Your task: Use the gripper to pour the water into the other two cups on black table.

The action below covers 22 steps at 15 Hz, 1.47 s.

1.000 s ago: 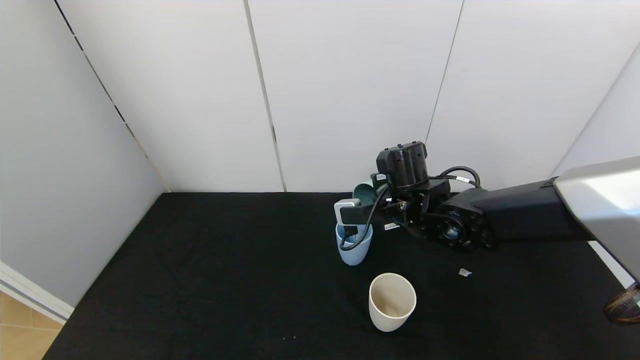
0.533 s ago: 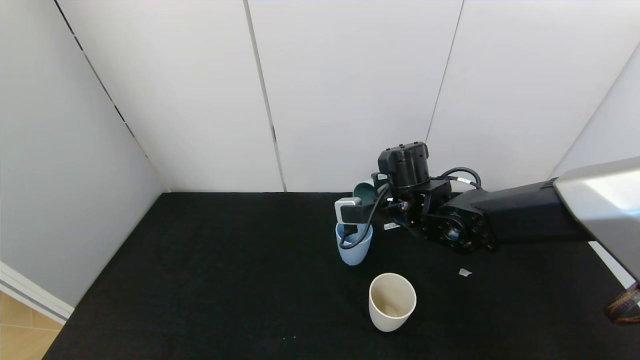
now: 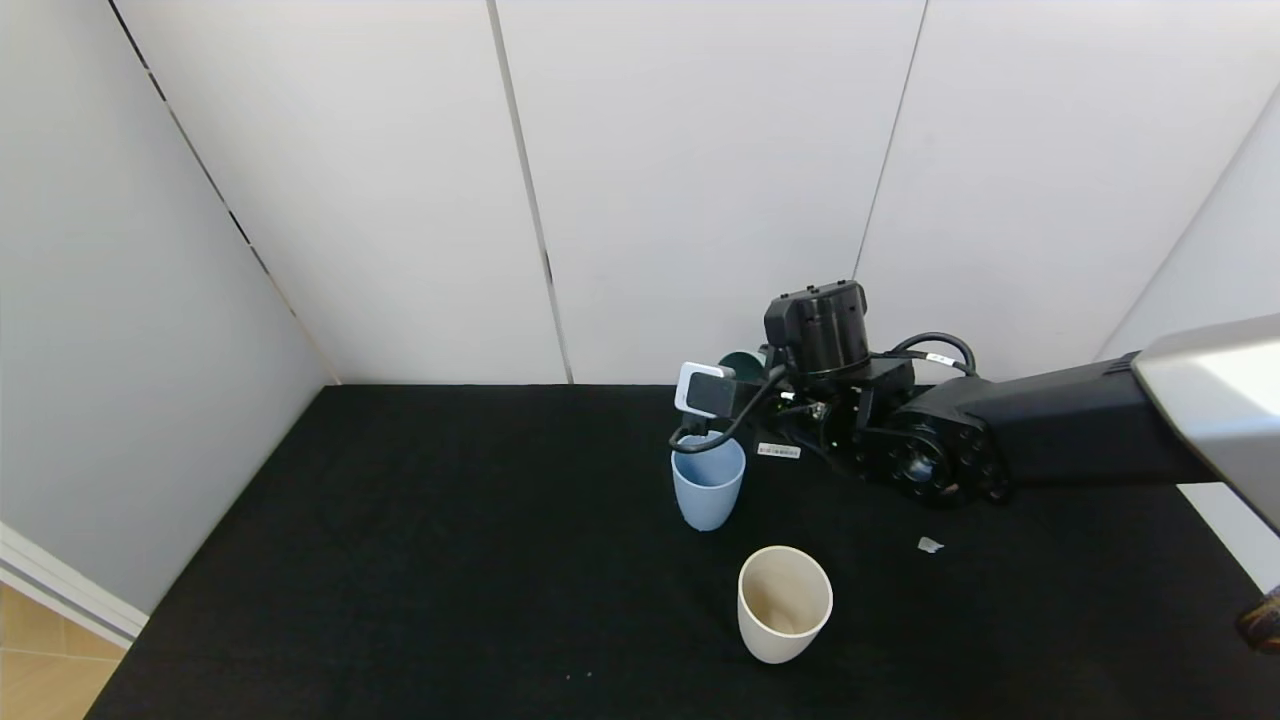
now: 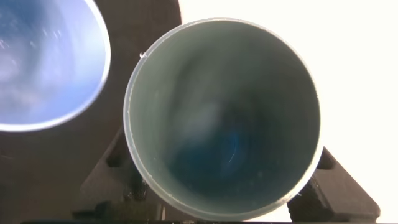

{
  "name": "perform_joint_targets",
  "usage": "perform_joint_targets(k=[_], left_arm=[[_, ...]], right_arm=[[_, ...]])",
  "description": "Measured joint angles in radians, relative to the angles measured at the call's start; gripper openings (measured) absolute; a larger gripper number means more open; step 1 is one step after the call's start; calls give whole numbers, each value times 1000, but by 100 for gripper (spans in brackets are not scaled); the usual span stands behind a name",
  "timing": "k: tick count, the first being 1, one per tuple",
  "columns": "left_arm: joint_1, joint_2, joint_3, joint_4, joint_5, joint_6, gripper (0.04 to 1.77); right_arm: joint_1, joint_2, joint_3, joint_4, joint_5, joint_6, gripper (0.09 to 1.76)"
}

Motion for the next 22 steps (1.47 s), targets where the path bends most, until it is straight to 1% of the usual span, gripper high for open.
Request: perform_joint_targets(k=[5, 7, 11, 15, 18, 22], left_arm=[[0, 0, 0, 0, 0, 0, 172], [0, 0, 0, 0, 0, 0, 172], [0, 0, 0, 0, 0, 0, 172], [0, 0, 0, 0, 0, 0, 172], [0, 0, 0, 0, 0, 0, 172], [0, 0, 0, 0, 0, 0, 172]], right_arm=[[-17, -72, 80, 1, 0, 249, 120], [-31, -116, 134, 0, 4, 297, 120], [-59, -234, 289, -5, 36, 394, 120], [-61, -349, 406, -8, 41, 512, 120], [-55, -423, 487, -10, 43, 535, 120], [-46, -516, 578, -11, 41, 530, 120]])
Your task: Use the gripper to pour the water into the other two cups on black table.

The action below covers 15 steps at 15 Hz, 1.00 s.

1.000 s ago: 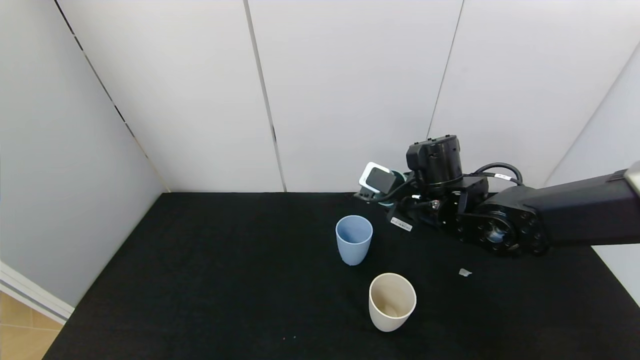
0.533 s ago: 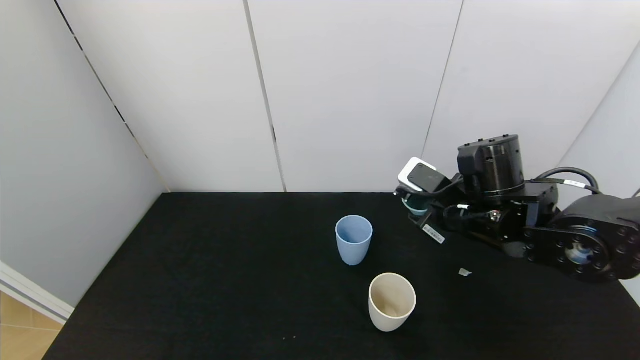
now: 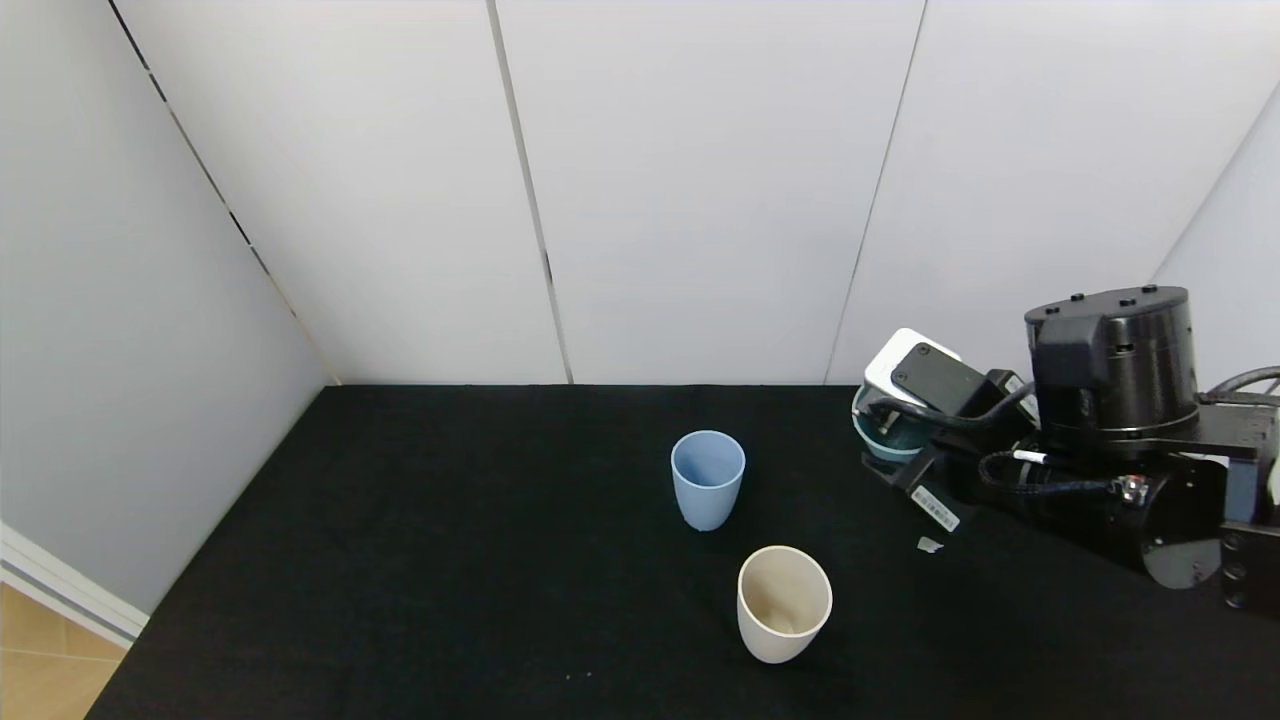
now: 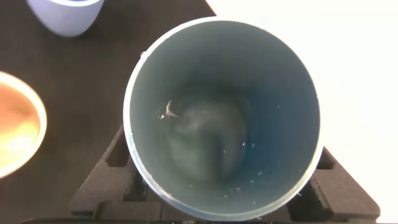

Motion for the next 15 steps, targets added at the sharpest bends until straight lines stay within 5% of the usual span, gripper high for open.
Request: perform_joint_targets(k=[6, 15], left_arm=[[0, 0, 0, 0, 0, 0, 172], [0, 0, 0, 0, 0, 0, 172]], right_arm=[[76, -77, 123, -2, -9, -4, 120], [164, -32, 139, 0, -86, -104, 120]])
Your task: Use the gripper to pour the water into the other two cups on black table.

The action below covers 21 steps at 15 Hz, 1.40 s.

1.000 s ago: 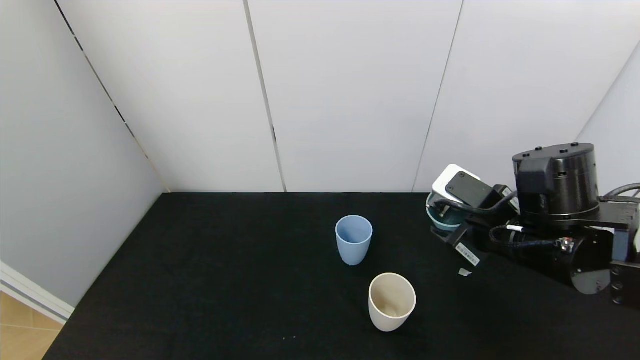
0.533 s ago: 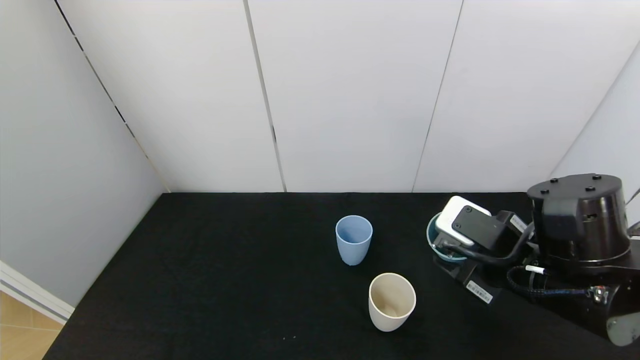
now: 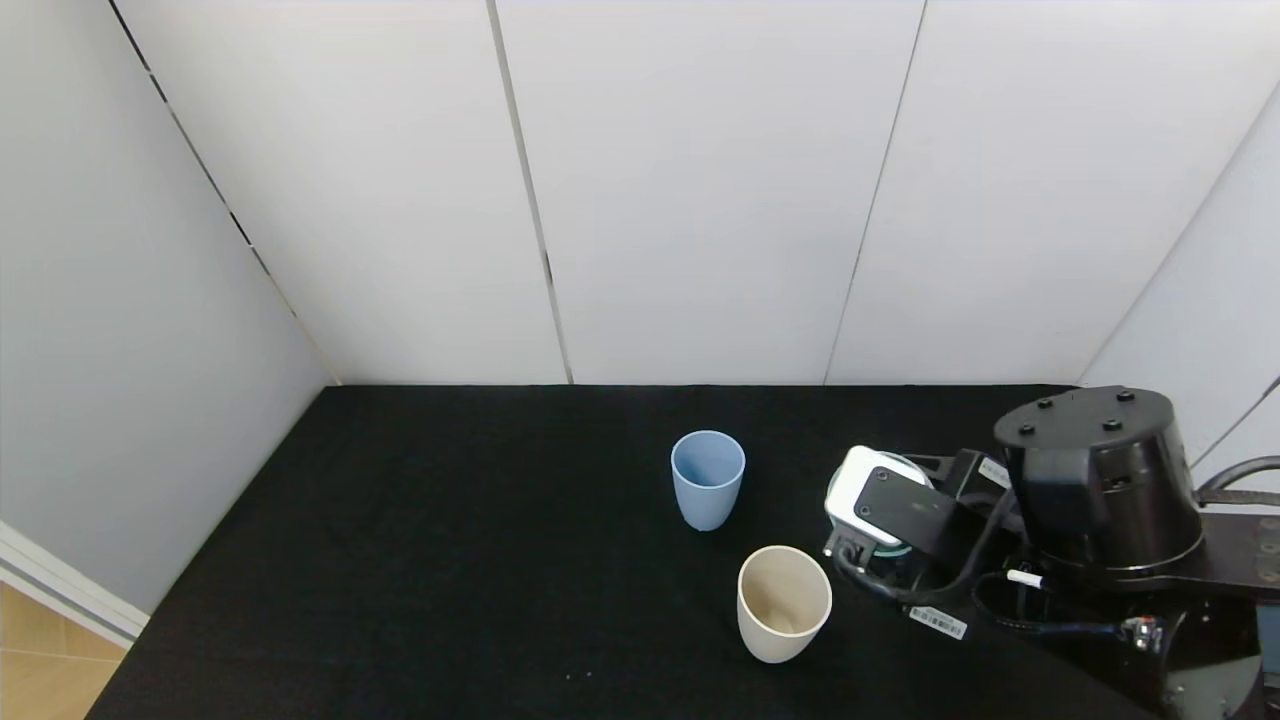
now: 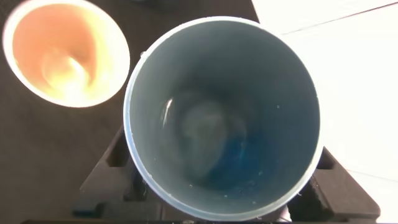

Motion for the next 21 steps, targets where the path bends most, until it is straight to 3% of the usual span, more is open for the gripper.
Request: perform_joint_targets(k=[6, 21], left_arm=[[0, 0, 0, 0, 0, 0, 172], [0, 0, 0, 0, 0, 0, 172]], right_arm=[[67, 76, -25, -2, -156, -127, 120], [107, 173, -99, -1, -294, -427, 120]])
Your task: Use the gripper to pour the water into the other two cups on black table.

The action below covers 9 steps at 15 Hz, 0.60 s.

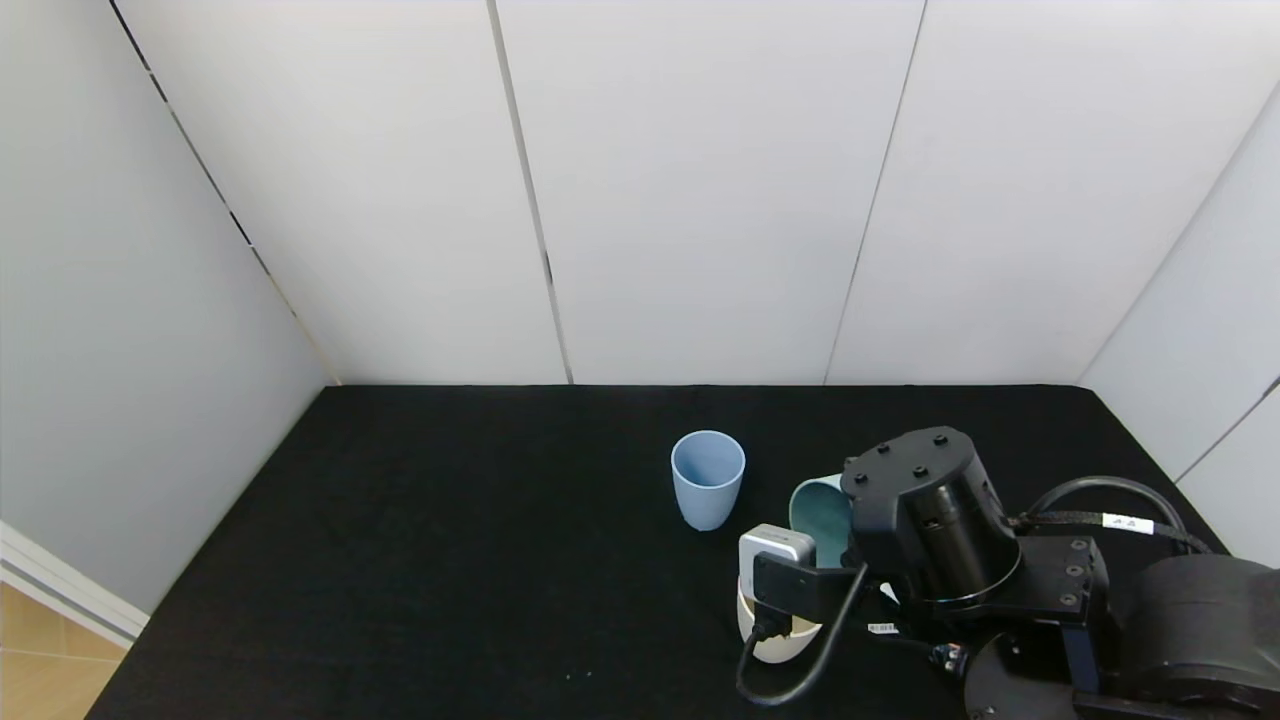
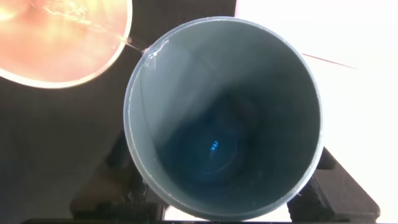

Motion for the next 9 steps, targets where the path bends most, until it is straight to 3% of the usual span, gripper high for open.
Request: perform_joint_targets(k=[9], left_arm=[[0, 0, 0, 0, 0, 0, 172]], right_arm=[[-32, -1, 0, 0, -5, -187, 120]])
